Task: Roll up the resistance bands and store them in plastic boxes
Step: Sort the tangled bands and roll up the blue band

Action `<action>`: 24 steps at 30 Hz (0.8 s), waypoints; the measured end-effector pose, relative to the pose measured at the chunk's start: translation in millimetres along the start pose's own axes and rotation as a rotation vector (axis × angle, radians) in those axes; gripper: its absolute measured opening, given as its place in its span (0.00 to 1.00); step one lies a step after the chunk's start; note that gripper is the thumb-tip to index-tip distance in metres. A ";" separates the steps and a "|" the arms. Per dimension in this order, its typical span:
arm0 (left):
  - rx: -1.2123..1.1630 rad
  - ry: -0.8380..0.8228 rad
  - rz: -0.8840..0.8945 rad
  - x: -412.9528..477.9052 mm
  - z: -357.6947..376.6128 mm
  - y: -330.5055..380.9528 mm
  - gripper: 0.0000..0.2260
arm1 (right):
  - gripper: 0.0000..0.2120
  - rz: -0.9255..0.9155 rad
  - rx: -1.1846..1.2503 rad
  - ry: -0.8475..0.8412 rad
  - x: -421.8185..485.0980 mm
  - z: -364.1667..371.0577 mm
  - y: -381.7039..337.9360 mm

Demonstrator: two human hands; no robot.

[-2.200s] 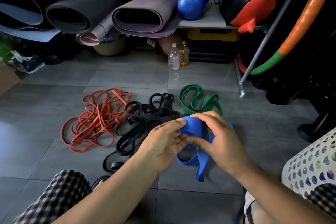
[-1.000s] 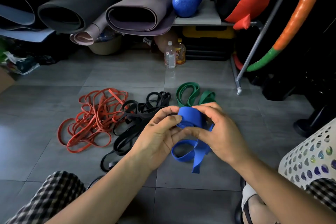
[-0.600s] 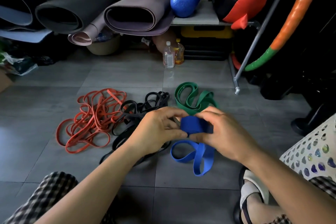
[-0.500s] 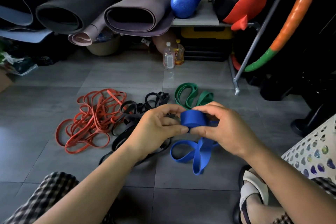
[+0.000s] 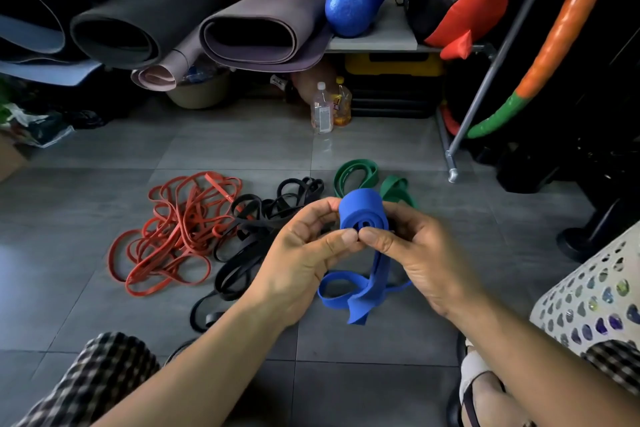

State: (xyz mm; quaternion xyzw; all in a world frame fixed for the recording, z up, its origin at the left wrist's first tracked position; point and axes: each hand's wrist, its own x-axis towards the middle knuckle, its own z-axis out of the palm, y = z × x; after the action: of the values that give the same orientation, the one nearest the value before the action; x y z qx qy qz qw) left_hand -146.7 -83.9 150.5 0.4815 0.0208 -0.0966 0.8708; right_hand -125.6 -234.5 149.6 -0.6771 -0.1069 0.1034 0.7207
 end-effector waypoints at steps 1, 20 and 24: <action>0.021 -0.011 -0.016 0.3 -0.9 2.4 0.14 | 0.13 -0.003 -0.035 -0.015 1.0 -2.9 -0.4; 0.214 -0.050 0.138 5.2 2.6 22.7 0.12 | 0.18 -0.102 -0.120 -0.014 5.3 -4.7 -6.9; 0.016 -0.054 0.077 5.5 5.5 13.7 0.13 | 0.15 -0.131 -0.088 0.042 4.9 -1.3 -5.5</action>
State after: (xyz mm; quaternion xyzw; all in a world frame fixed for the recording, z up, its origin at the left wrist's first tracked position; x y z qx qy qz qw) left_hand -139.1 -82.2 164.2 0.4862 -0.0222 -0.0763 0.8702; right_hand -120.6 -234.7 155.1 -0.7017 -0.1405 0.0368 0.6975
